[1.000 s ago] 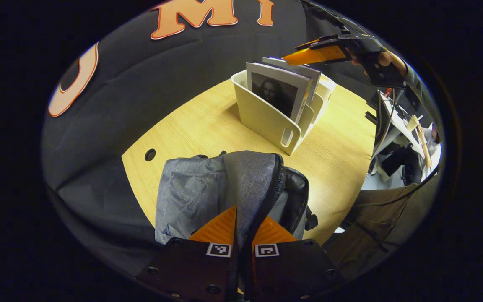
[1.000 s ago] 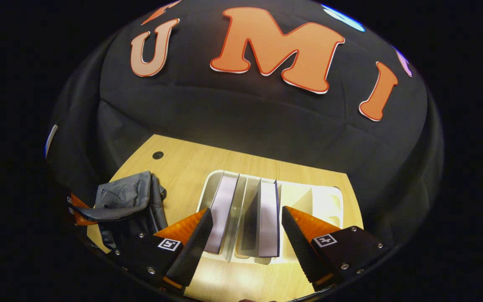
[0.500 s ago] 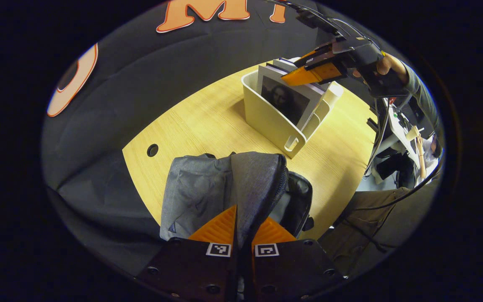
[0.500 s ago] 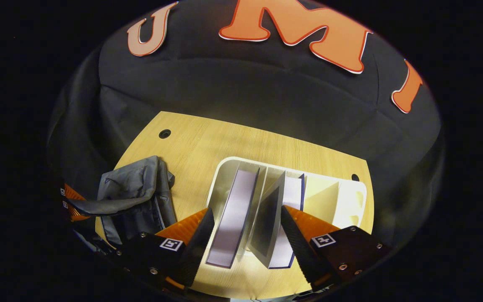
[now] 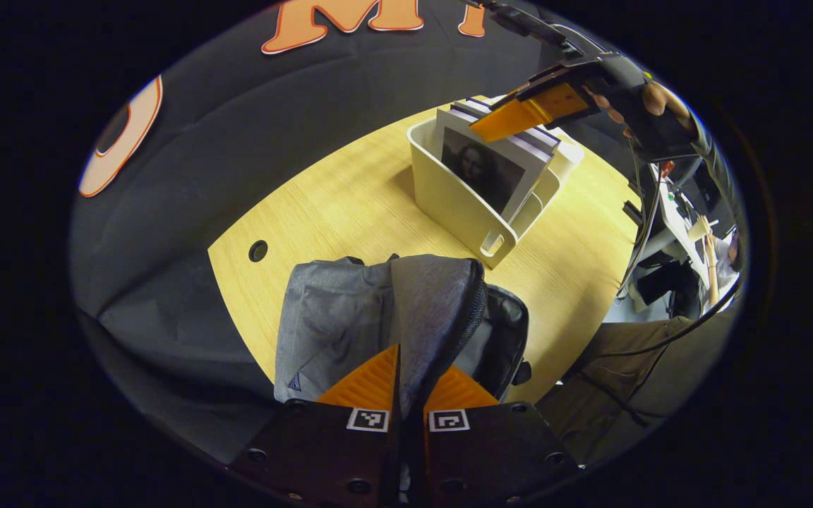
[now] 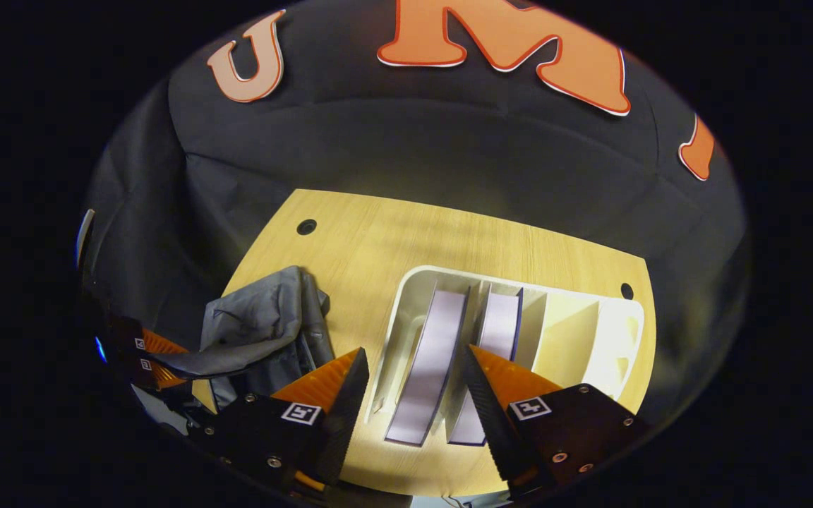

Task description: Open the schoolbag, grab two books from the bookshelf and put them into the schoolbag.

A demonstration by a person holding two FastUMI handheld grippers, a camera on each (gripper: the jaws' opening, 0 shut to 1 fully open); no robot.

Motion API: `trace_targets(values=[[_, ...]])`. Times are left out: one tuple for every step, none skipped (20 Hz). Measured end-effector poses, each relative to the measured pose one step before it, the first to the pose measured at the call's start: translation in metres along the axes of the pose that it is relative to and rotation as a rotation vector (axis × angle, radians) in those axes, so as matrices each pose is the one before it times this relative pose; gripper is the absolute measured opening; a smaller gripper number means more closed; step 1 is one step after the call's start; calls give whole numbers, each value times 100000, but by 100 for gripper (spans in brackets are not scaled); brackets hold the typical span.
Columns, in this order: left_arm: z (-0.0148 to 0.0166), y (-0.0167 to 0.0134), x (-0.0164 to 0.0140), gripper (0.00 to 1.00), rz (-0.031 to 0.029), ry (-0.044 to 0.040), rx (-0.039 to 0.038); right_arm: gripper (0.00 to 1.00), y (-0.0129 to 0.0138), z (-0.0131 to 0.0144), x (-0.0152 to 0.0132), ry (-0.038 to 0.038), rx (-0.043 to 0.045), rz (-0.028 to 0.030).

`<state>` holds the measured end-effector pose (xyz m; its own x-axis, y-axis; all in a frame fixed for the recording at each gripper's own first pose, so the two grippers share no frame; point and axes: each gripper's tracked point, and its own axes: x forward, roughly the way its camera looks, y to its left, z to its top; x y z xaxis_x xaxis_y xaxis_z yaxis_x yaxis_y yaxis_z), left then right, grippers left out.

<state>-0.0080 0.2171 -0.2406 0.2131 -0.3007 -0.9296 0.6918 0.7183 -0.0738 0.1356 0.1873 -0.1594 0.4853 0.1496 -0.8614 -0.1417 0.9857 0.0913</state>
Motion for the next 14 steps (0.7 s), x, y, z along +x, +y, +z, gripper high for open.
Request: trace_targets(values=[[-177,-46,-27,7,293,-27,-57,81,292,-280,-73,1725,1358,936],[-309,22,6,7,-22,298,-46,81,854,231,-176,-465,2052,3068],[-157,133,-10,7,346,6,-46,80,356,299,-58,-164,982,1709],[-110,74,-62,7,265,305,-335,80,-88,3,75,1495,960,-506],[-157,44,-17,7,356,183,-354,79,-352,-86,343,1156,219,-1840],[-73,207,15,7,85,-219,-125,79,-326,-183,294,724,-178,-1236],[-92,-113,50,7,-143,31,-46,79,-254,-407,427,1827,-149,-944],[56,48,87,7,-100,53,-190,79,-93,-141,441,1359,793,-675],[-58,-87,169,7,67,278,-1,80,-90,10,519,990,435,-757],[41,162,20,7,242,149,37,79,-222,275,758,247,-54,-1524],[65,-18,8,7,17,130,-115,77,-248,-25,495,906,99,-1646],[-16,-17,25,7,60,-5,-1,63,-424,-198,618,1939,707,-2081],[-16,31,-33,7,134,8,216,62,-351,-315,639,1978,327,-2106],[-97,168,-171,7,153,-117,53,56,-617,-281,576,2142,65,-2097]])
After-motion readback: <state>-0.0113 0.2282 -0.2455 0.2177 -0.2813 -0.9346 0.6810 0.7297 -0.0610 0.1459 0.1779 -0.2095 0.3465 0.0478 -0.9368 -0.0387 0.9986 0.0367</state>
